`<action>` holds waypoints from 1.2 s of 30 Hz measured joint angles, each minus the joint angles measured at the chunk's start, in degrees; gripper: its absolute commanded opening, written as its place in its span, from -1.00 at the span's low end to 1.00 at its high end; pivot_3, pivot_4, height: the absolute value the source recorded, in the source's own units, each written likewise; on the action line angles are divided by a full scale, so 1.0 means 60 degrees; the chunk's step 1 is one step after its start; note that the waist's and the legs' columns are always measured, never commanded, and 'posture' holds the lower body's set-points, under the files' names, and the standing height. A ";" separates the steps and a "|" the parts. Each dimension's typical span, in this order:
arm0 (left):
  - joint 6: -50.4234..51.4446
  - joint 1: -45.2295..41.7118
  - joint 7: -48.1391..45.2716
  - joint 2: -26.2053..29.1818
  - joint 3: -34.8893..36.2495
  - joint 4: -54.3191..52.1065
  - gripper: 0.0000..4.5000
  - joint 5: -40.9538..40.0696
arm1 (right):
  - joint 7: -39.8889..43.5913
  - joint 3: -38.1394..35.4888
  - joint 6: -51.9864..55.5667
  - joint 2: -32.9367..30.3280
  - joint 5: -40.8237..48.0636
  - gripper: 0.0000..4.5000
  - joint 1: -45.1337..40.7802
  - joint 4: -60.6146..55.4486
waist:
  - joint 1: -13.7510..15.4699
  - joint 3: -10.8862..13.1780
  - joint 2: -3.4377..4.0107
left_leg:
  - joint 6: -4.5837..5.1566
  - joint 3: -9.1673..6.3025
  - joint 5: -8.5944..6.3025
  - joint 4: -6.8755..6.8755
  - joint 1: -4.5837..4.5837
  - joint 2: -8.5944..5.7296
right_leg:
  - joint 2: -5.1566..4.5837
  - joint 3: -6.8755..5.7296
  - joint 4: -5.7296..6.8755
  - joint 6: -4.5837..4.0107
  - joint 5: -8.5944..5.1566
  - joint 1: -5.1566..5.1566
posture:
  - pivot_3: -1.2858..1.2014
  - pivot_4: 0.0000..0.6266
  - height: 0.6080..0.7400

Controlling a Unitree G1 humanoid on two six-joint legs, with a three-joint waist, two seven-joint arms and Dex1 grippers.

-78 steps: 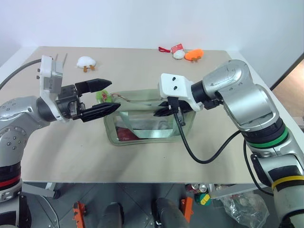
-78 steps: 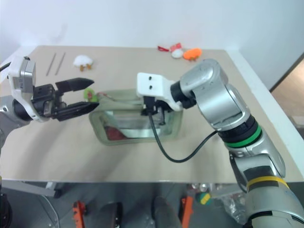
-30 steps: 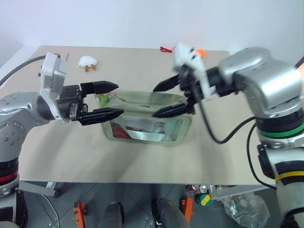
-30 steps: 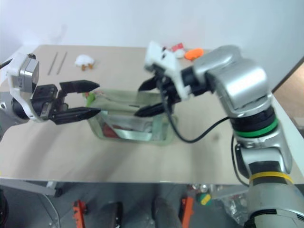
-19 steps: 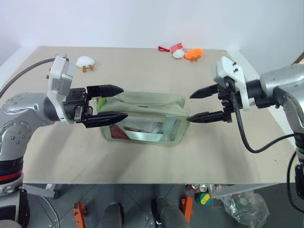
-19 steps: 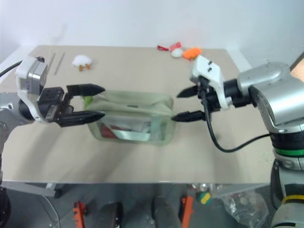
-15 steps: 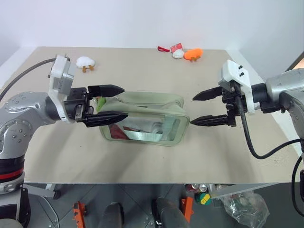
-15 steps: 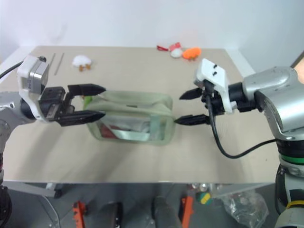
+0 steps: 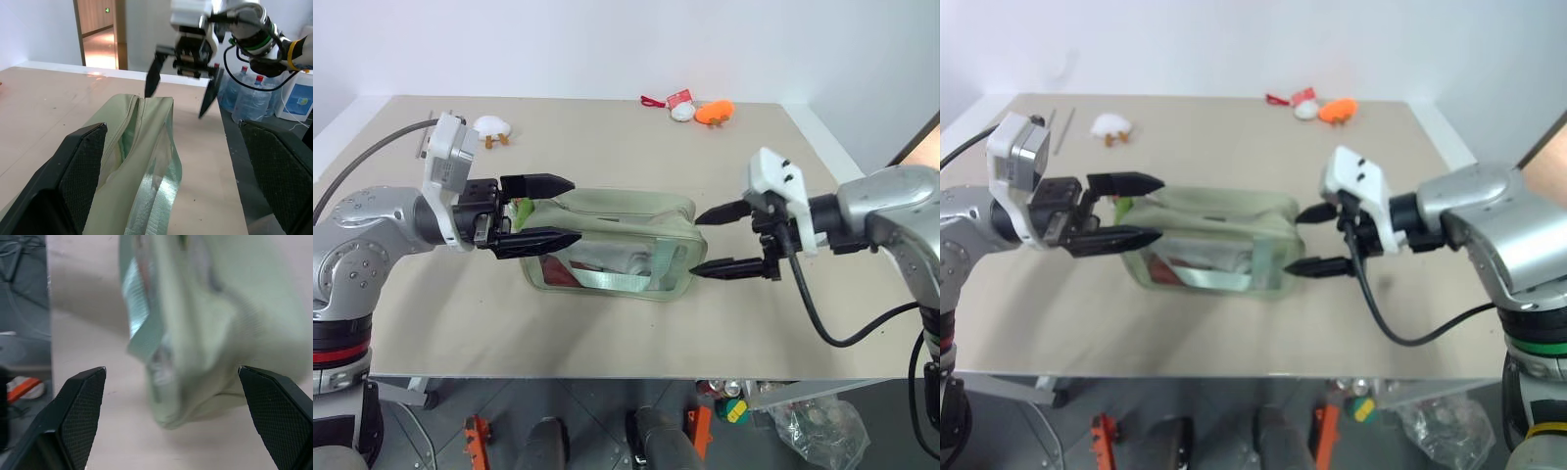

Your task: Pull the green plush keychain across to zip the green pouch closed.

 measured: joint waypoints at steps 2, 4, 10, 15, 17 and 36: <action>0.0000 0.0002 0.0014 0.0000 0.0001 0.0000 1.00 0.0048 | -0.0086 0.0069 -0.0003 0.0001 -0.0002 0.62 0.0015 -0.0001 | -0.0001 0.0000 0.0000 | 0.0000 -0.0001 0.0000 0.0000 0.0001 0.0000 | 0.0001 0.0000 0.0000 0.0000 0.0001 0.0000 | 0.03 -0.52 1.00; 0.0000 0.0012 0.0046 0.0000 0.0007 0.0000 1.00 0.0054 | -0.0192 0.0108 -0.0023 0.0010 -0.0003 0.35 0.0042 -0.0007 | -0.0001 0.0000 0.0000 | 0.0000 -0.0002 0.0000 0.0000 0.0001 0.0000 | 0.0001 -0.0002 0.0000 0.0000 0.0001 0.0001 | 0.03 -0.52 1.00; 0.0025 0.0047 0.0214 0.0000 0.0045 -0.0001 1.00 0.0039 | -0.0403 0.0171 -0.0116 0.0080 -0.0016 -0.61 0.0047 0.0046 | -0.0001 0.0000 0.0000 | 0.0000 -0.0001 0.0000 0.0000 0.0000 0.0001 | 0.0001 -0.0001 0.0000 0.0000 0.0000 0.0000 | 0.03 -0.52 1.00; 0.0023 0.0049 0.0364 0.0000 0.0116 -0.0001 1.00 0.0037 | -0.0405 0.0238 -0.0243 0.0081 -0.0019 -0.96 0.0045 0.0078 | -0.0001 0.0000 0.0000 | 0.0000 -0.0002 0.0000 0.0000 0.0001 0.0001 | 0.0002 -0.0002 0.0000 0.0000 0.0000 0.0000 | 0.03 -0.52 1.00; -0.0018 0.0051 0.0454 0.0001 0.0204 0.0009 1.00 0.0057 | -0.0403 0.0241 -0.0297 0.0083 -0.0018 -0.96 0.0044 0.0080 | -0.0002 0.0000 0.0000 | 0.0000 -0.0002 0.0000 0.0000 0.0001 0.0001 | 0.0002 -0.0001 0.0000 0.0000 0.0001 0.0000 | 0.03 -0.52 1.00; -0.1095 0.0824 0.1074 0.0534 0.1638 0.3830 1.00 0.1865 | -0.0392 0.0461 -0.0699 0.0105 -0.0226 -0.96 0.0138 0.0082 | -0.0025 -0.0002 -0.0002 | 0.0000 0.0002 0.0000 -0.0004 0.0009 0.0014 | 0.0009 -0.0003 0.0002 -0.0010 0.0002 -0.0002 | 0.03 -0.52 1.00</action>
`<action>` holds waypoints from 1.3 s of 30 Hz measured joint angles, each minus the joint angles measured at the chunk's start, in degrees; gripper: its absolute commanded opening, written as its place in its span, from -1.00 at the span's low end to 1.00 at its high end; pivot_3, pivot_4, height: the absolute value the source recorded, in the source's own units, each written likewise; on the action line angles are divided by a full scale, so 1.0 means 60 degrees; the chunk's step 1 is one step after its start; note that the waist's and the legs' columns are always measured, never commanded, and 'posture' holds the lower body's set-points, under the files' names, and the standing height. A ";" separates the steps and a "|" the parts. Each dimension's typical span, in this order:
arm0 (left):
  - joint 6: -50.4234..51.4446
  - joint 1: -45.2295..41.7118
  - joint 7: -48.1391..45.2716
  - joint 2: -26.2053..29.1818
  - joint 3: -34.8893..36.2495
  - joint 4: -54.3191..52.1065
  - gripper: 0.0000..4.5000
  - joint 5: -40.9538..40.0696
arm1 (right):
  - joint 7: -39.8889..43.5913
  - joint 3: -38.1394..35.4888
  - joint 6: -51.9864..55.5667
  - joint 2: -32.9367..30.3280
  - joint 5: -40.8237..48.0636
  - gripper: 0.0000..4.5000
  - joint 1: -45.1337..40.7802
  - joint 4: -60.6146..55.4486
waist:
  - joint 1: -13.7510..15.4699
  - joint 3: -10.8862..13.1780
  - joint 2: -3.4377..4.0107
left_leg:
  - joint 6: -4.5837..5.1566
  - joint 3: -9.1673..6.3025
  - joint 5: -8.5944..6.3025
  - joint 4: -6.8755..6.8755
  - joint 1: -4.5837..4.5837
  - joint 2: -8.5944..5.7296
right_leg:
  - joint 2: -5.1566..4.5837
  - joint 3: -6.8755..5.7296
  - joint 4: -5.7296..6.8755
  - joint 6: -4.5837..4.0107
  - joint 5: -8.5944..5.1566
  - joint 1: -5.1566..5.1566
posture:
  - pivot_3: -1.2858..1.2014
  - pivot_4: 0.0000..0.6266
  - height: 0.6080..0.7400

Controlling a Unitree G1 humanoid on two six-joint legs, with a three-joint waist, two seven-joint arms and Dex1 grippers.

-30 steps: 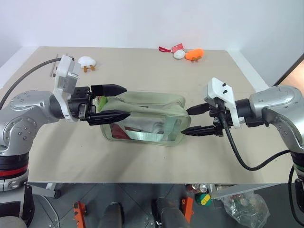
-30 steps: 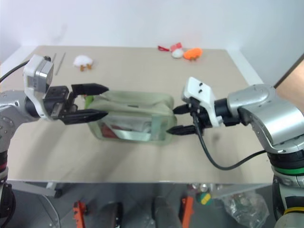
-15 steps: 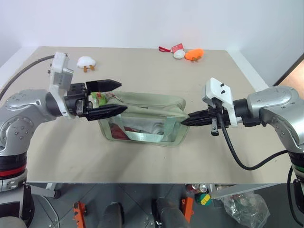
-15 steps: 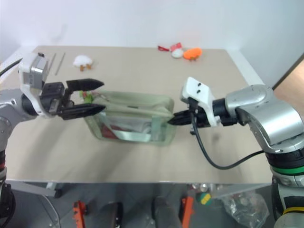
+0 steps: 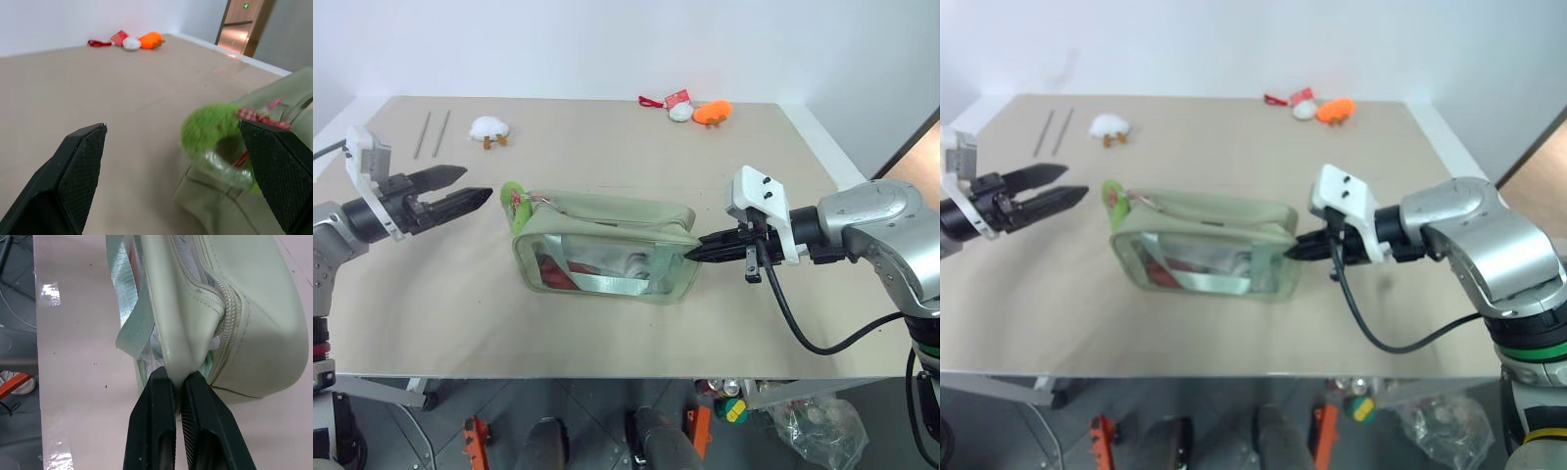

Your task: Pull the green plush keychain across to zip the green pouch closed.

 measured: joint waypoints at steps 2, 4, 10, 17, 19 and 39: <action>0.0000 0.0027 0.0054 -0.0162 -0.0012 -0.0006 1.00 0.0000 | -0.0001 0.0007 -0.0009 0.0014 -0.0001 -0.96 0.0000 0.0000 | -0.0004 0.0000 0.0000 | 0.0000 0.0002 0.0000 0.0000 0.0003 0.0000 | 0.0000 0.0001 0.0000 -0.0001 0.0001 0.0001 | 0.03 -0.52 1.00; 0.0026 0.0087 0.0180 -0.0423 -0.0071 -0.0040 1.00 0.0026 | -0.0003 0.0009 -0.0013 0.0018 0.0000 -0.96 0.0000 0.0000 | -0.0005 0.0000 0.0000 | 0.0000 0.0001 0.0000 0.0000 0.0003 0.0000 | 0.0001 0.0000 0.0001 -0.0002 0.0002 0.0001 | 0.03 -0.52 1.00; 0.0194 0.0188 0.0324 -0.0786 -0.0245 -0.0207 1.00 0.0065 | -0.0016 0.0001 -0.0013 0.0013 0.0008 -0.96 0.0026 -0.0023 | -0.0008 -0.0001 -0.0001 | 0.0000 0.0001 0.0000 -0.0001 0.0003 0.0003 | 0.0003 0.0000 0.0001 -0.0003 0.0003 0.0001 | 0.03 -0.52 1.00; 0.0221 0.0178 0.0296 -0.1051 -0.0695 -0.0207 0.88 0.0164 | -0.0037 -0.0017 -0.0009 -0.0002 0.0012 -0.99 0.0062 -0.0069 | -0.0006 -0.0001 -0.0002 | 0.0000 0.0001 0.0000 0.0001 0.0003 0.0002 | 0.0003 0.0001 0.0001 -0.0002 0.0005 0.0002 | 0.03 -0.52 1.00; 0.0227 0.0173 0.0269 -0.1113 -0.0727 -0.0224 0.63 0.0154 | -0.0044 -0.0029 -0.0008 -0.0009 0.0013 -1.00 0.0087 -0.0091 | -0.0006 -0.0001 -0.0002 | 0.0000 0.0001 0.0000 0.0001 0.0003 0.0002 | 0.0003 0.0001 0.0001 -0.0002 0.0004 0.0002 | 0.03 -0.52 1.00; 0.0283 -0.0098 0.0111 -0.0863 -0.0408 -0.0450 -0.97 0.0027 | -0.0061 -0.0095 -0.0011 -0.0015 0.0010 -1.00 0.0173 -0.0157 | -0.0004 -0.0002 -0.0003 | 0.0000 0.0001 0.0000 0.0001 0.0003 0.0001 | 0.0002 0.0001 0.0001 -0.0002 0.0004 0.0003 | 0.03 -0.52 1.00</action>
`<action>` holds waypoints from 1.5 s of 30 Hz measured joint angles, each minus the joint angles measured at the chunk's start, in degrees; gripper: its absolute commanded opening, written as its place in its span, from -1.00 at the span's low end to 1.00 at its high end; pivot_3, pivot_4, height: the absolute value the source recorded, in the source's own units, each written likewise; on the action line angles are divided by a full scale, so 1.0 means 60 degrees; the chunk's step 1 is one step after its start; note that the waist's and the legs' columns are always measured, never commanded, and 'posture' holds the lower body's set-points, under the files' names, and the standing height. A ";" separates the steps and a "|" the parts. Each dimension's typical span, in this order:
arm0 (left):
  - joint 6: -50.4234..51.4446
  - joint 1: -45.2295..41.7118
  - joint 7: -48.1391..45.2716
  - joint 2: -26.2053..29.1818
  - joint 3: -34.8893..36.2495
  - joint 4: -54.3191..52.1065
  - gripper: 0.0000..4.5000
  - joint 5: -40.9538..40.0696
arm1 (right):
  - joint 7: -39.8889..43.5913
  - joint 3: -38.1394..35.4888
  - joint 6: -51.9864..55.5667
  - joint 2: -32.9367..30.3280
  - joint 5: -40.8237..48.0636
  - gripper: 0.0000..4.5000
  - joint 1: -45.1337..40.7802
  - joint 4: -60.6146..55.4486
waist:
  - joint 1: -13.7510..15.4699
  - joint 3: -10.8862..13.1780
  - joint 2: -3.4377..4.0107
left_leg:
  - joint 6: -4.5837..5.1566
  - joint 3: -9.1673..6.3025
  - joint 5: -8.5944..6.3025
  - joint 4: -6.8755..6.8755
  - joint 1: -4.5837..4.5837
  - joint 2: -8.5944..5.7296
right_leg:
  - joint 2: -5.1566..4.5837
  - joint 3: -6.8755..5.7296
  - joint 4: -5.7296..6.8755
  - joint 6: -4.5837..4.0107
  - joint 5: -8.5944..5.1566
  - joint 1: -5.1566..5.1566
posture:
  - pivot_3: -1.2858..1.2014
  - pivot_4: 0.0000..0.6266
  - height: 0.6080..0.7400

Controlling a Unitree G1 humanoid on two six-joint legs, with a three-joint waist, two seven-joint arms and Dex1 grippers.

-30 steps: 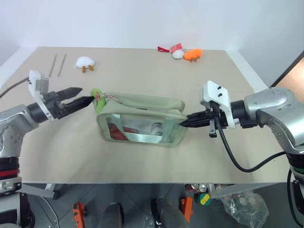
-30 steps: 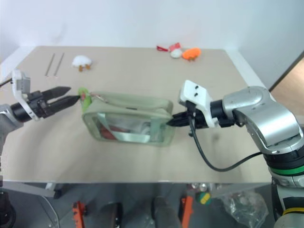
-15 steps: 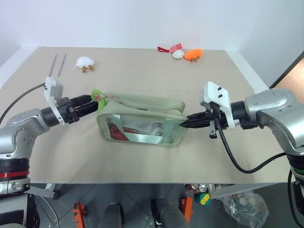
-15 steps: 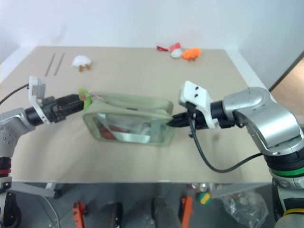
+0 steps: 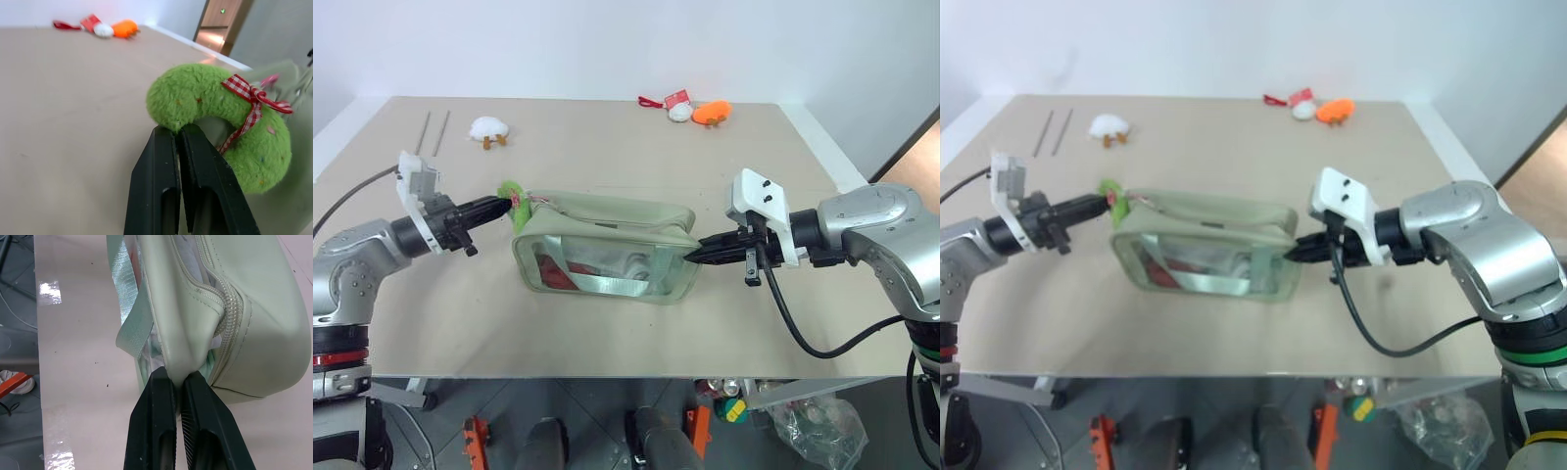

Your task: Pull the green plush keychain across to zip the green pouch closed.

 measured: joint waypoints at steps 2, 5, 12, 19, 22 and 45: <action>-0.0004 -0.0287 0.0048 -0.0007 0.0014 -0.0172 -0.97 -0.0014 | 0.0010 0.0001 -0.0001 0.0000 -0.0013 -1.00 -0.0006 0.0014 | 0.0009 -0.0001 -0.0002 | 0.0000 -0.0001 0.0000 0.0001 -0.0001 -0.0001 | 0.0000 -0.0001 0.0000 0.0001 0.0000 0.0001 | 0.03 -0.52 1.00; -0.0066 -0.0798 0.0021 -0.0032 -0.0007 -0.0412 -0.97 -0.0062 | 0.0033 0.0009 -0.0028 0.0000 -0.0053 -1.00 -0.0011 0.0019 | 0.0006 -0.0001 -0.0002 | 0.0000 -0.0001 0.0000 0.0002 -0.0001 -0.0001 | 0.0000 0.0000 0.0000 0.0002 0.0001 0.0001 | 0.03 -0.52 1.00; -0.0289 -0.1687 -0.0457 -0.0215 -0.1046 -0.1316 -0.97 0.0113 | 0.0040 0.0098 -0.0036 0.0038 -0.0156 -1.00 -0.0125 0.0069 | -0.0003 -0.0001 -0.0002 | 0.0000 0.0002 0.0000 0.0001 0.0002 -0.0003 | 0.0002 0.0006 0.0000 0.0004 0.0002 0.0003 | 0.03 -0.52 1.00; -0.0845 -0.1915 -0.0907 -0.0542 -0.2461 -0.1293 -0.97 0.1184 | -0.0066 0.0096 0.0050 0.0103 -0.0163 -1.00 -0.0132 0.0060 | -0.0005 -0.0001 -0.0002 | 0.0000 -0.0002 0.0000 0.0002 0.0004 -0.0001 | 0.0010 0.0008 0.0003 0.0001 0.0003 0.0003 | 0.03 -0.52 1.00; -0.0978 -0.1950 -0.0991 -0.0712 -0.2710 -0.1178 -0.97 0.1463 | -0.0146 0.0093 0.0079 0.0104 -0.0160 -1.00 -0.0130 0.0056 | 0.0001 -0.0001 -0.0002 | 0.0000 -0.0003 0.0000 0.0002 0.0003 -0.0001 | 0.0009 0.0008 0.0003 0.0001 0.0003 0.0003 | 0.03 -0.52 1.00; -0.0162 -0.2481 -0.1175 -0.0219 -0.1083 -0.0889 0.48 0.0367 | -0.0196 0.0073 0.0147 0.0204 -0.0157 -1.00 -0.0128 -0.0005 | -0.0031 -0.0001 -0.0002 | 0.0001 -0.0005 0.0000 0.0004 0.0006 0.0005 | 0.0016 0.0007 0.0004 0.0004 0.0005 0.0003 | 0.03 -0.52 1.00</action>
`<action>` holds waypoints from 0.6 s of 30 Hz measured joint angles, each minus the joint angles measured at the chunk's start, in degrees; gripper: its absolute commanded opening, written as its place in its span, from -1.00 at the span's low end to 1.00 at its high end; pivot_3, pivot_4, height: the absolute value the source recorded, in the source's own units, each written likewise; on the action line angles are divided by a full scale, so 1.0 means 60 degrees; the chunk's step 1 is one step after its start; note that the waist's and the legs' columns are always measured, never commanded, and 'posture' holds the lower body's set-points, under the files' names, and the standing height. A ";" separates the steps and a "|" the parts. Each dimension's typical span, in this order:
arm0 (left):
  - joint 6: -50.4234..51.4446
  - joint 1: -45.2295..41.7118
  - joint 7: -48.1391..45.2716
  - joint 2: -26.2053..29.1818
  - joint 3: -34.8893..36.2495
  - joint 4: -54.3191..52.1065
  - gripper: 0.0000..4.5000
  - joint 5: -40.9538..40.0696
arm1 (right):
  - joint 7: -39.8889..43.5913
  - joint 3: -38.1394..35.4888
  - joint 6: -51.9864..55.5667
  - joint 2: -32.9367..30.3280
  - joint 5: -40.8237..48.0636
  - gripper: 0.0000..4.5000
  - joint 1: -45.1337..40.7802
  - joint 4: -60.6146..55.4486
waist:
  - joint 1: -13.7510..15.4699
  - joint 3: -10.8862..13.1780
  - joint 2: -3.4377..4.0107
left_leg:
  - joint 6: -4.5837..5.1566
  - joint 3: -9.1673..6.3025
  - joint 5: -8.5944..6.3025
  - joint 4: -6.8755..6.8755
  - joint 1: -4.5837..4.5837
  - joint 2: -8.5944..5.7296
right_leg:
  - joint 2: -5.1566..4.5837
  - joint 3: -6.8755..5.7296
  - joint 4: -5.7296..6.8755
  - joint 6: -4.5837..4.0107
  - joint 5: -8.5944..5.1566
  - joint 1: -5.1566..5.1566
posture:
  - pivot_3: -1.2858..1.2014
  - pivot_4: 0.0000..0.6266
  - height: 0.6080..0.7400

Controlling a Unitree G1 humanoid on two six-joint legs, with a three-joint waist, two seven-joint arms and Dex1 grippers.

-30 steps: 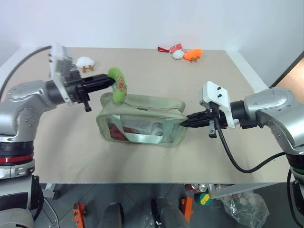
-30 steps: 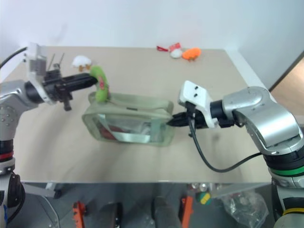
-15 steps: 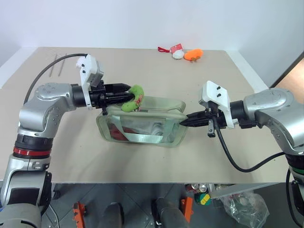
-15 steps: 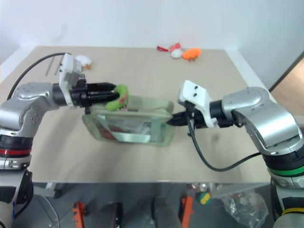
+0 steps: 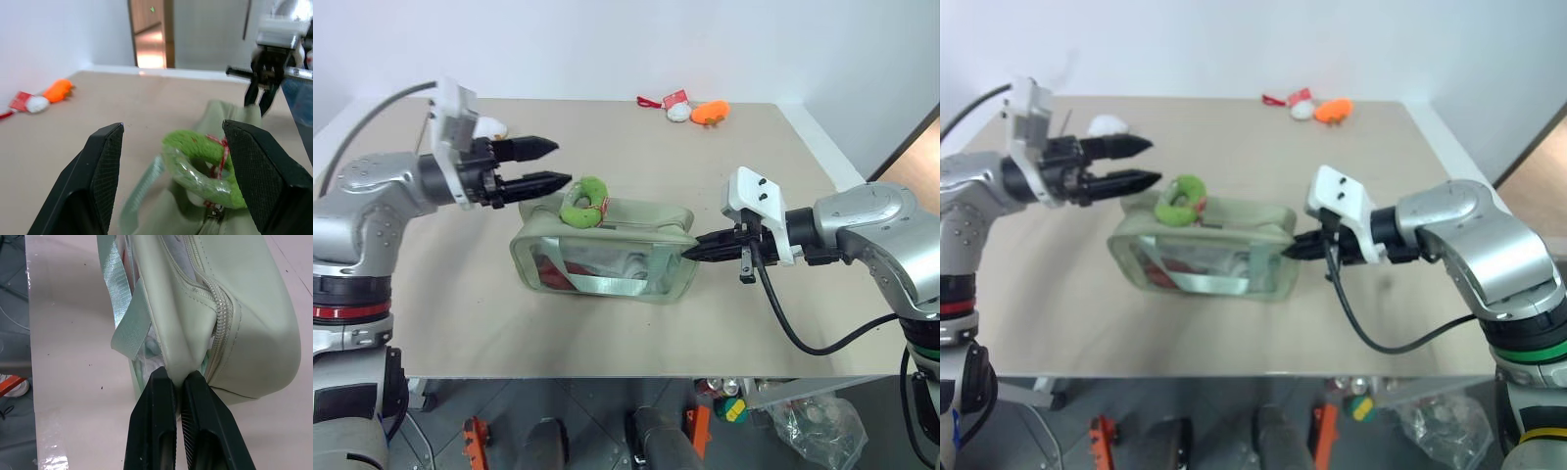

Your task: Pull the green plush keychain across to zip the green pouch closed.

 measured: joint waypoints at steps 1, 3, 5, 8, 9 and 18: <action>0.0178 0.0004 0.0106 0.0017 0.0253 -0.0002 0.48 -0.0234 | 0.0000 0.0001 0.0000 0.0011 -0.0002 -1.00 -0.0005 0.0001 | -0.0004 0.0000 0.0000 | 0.0000 0.0000 0.0000 0.0000 0.0000 0.0001 | 0.0000 0.0000 0.0000 0.0000 0.0000 0.0000 | 0.03 -0.52 1.00; 0.0462 0.0110 0.0267 0.0128 0.0822 -0.0057 0.48 -0.0718 | 0.0001 0.0011 -0.0004 0.0076 -0.0007 -1.00 -0.0022 0.0008 | -0.0040 0.0000 0.0000 | 0.0000 0.0002 0.0000 0.0000 0.0000 0.0004 | 0.0000 0.0001 0.0000 0.0000 0.0000 -0.0001 | 0.03 -0.52 1.00; 0.0722 0.0521 0.0414 0.0371 0.1291 -0.0329 0.48 -0.0987 | 0.0006 0.0042 -0.0021 0.0130 -0.0011 -1.00 -0.0050 0.0024 | -0.0090 0.0000 0.0001 | 0.0000 0.0002 0.0000 -0.0004 0.0003 0.0004 | 0.0000 0.0002 0.0000 -0.0001 -0.0001 0.0000 | 0.03 -0.52 1.00; 0.0952 0.1522 0.0431 0.0665 0.1476 -0.0789 0.48 -0.1100 | 0.0013 0.0074 -0.0041 0.0165 -0.0023 -1.00 -0.0079 0.0049 | -0.0142 -0.0001 0.0001 | 0.0000 -0.0001 0.0000 -0.0007 0.0004 0.0004 | -0.0002 -0.0003 0.0000 -0.0003 -0.0003 0.0001 | 0.03 -0.52 1.00; 0.1000 0.1913 0.0426 0.0713 0.1475 -0.0954 0.48 -0.1101 | 0.0014 0.0080 -0.0045 0.0183 -0.0023 -1.00 -0.0088 0.0058 | -0.0156 -0.0001 0.0000 | 0.0000 0.0000 0.0000 -0.0005 0.0003 0.0004 | -0.0002 -0.0002 0.0000 -0.0004 -0.0003 0.0001 | 0.03 -0.52 1.00; 0.1404 0.4103 0.0905 0.0774 0.1761 -0.1776 0.48 -0.1468 | 0.0018 0.0096 -0.0076 0.0249 -0.0020 -1.00 -0.0098 0.0114 | -0.0192 -0.0001 -0.0001 | -0.0001 0.0001 0.0000 -0.0003 0.0005 0.0005 | -0.0003 -0.0001 -0.0001 -0.0008 0.0000 0.0000 | 0.03 -0.52 1.00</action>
